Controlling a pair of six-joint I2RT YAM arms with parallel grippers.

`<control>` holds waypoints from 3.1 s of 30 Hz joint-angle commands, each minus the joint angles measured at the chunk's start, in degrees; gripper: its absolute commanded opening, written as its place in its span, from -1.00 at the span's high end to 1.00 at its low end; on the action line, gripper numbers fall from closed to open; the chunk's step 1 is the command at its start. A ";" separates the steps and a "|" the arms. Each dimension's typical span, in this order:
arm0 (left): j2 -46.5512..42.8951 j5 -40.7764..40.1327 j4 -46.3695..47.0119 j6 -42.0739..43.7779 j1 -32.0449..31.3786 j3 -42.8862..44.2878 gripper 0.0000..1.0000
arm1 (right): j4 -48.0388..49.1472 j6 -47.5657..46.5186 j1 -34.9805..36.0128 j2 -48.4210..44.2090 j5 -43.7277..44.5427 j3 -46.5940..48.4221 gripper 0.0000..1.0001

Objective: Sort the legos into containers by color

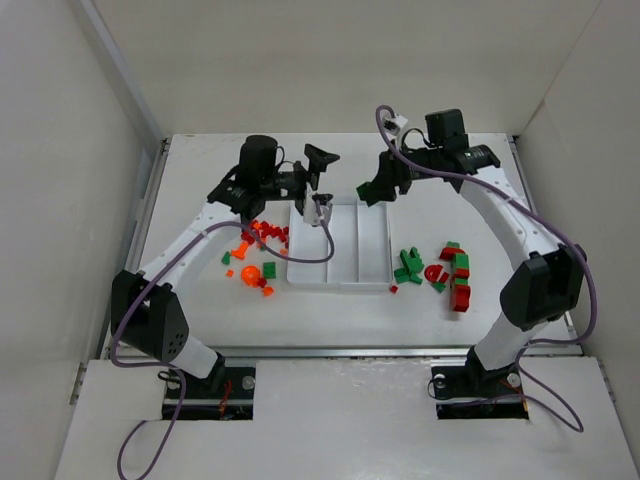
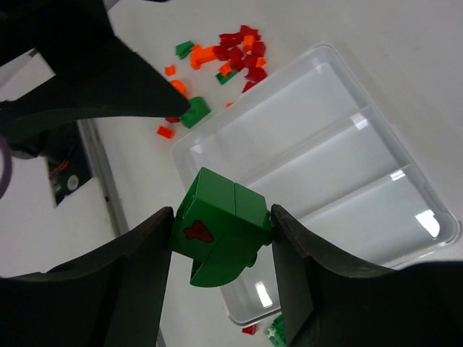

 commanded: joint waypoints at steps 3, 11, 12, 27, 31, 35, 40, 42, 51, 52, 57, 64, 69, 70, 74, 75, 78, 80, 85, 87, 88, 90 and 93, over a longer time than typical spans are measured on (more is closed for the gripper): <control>-1.08 6.73 -9.41 20.88 -0.76 0.03 -0.80 | -4.60 -4.98 3.19 1.09 -8.92 2.66 0.75; -0.55 9.10 -19.61 37.15 -2.52 0.56 -0.78 | -8.12 -7.01 6.98 3.55 -9.54 3.89 0.73; -0.55 9.10 -20.40 38.11 -2.52 0.56 -0.73 | -8.12 -7.01 6.98 4.08 -8.93 4.42 0.73; -0.02 7.43 -24.36 41.20 -3.14 -0.50 0.25 | -9.18 -7.01 9.35 7.51 -8.93 7.67 0.73; -0.02 7.43 -24.36 41.20 -3.66 -1.02 0.25 | -9.18 -7.01 9.97 7.51 -9.45 7.67 0.73; -0.02 6.04 -23.13 41.72 -3.66 -1.02 0.06 | -10.32 -7.01 11.11 8.03 -9.45 7.67 0.73; 0.51 5.50 -23.13 41.72 -4.19 -1.02 0.58 | -10.84 -7.54 11.63 8.04 -9.45 7.67 0.73; 0.51 5.50 -23.13 41.72 -4.19 -1.02 0.76 | -10.85 -7.54 11.64 8.04 -8.93 7.67 0.73; 0.51 5.50 -22.52 38.39 -3.67 -1.02 1.00 | -10.85 -7.54 11.64 7.51 -7.70 7.67 -0.56; 0.51 4.80 -21.64 35.25 -3.66 -1.63 1.00 | -10.85 -7.54 11.11 7.51 -7.70 7.67 -0.77; -0.63 3.65 -12.69 16.40 -2.00 -3.74 1.00 | -2.27 -2.27 7.17 2.07 -1.30 3.46 -1.00; -2.30 0.32 1.02 -8.95 -1.47 -6.12 1.00 | 12.42 12.84 3.81 -2.33 -0.31 -3.57 -0.51; -2.30 -6.09 10.53 -29.19 -1.47 -6.12 1.00 | 16.22 18.82 4.52 -1.81 1.08 -5.51 -0.48; -2.30 -6.62 10.53 -31.03 -1.47 -6.12 1.00 | 16.22 20.05 4.52 -1.81 2.14 -5.51 -0.43; -2.30 -6.63 11.85 -33.42 -1.47 -6.65 1.00 | 16.22 22.25 4.52 1.26 4.08 -4.81 -0.13; -2.30 -5.93 11.85 -33.42 -1.47 -6.65 1.00 | 16.22 22.26 4.52 1.79 4.08 -4.11 -0.11; -2.30 -4.61 11.85 -32.90 -1.47 -6.65 1.00 | 18.41 23.75 4.52 2.59 1.81 -4.10 -0.08; -2.30 -4.09 11.24 -32.19 -1.47 -6.65 1.00 | 19.03 24.54 4.52 2.59 1.27 -4.10 -0.02; -2.83 -3.55 10.53 -30.01 -1.47 -6.65 1.00 | 20.26 25.07 4.52 3.20 -0.21 -3.58 0.07; -2.83 -3.55 8.87 -27.98 -1.47 -6.65 1.00 | 20.27 25.07 4.52 3.82 -1.10 -3.58 0.07; -2.83 -3.55 8.86 -27.45 -1.47 -6.65 1.00 | 20.27 25.07 4.52 3.82 -1.10 -3.58 0.07; -2.83 -3.55 7.46 -26.40 -1.47 -6.65 1.00 | 20.79 25.07 4.52 3.82 -2.42 -3.58 0.10; -2.83 -3.55 7.46 -25.51 -1.47 -6.65 1.00 | 20.79 25.07 4.52 4.34 -3.04 -2.96 0.10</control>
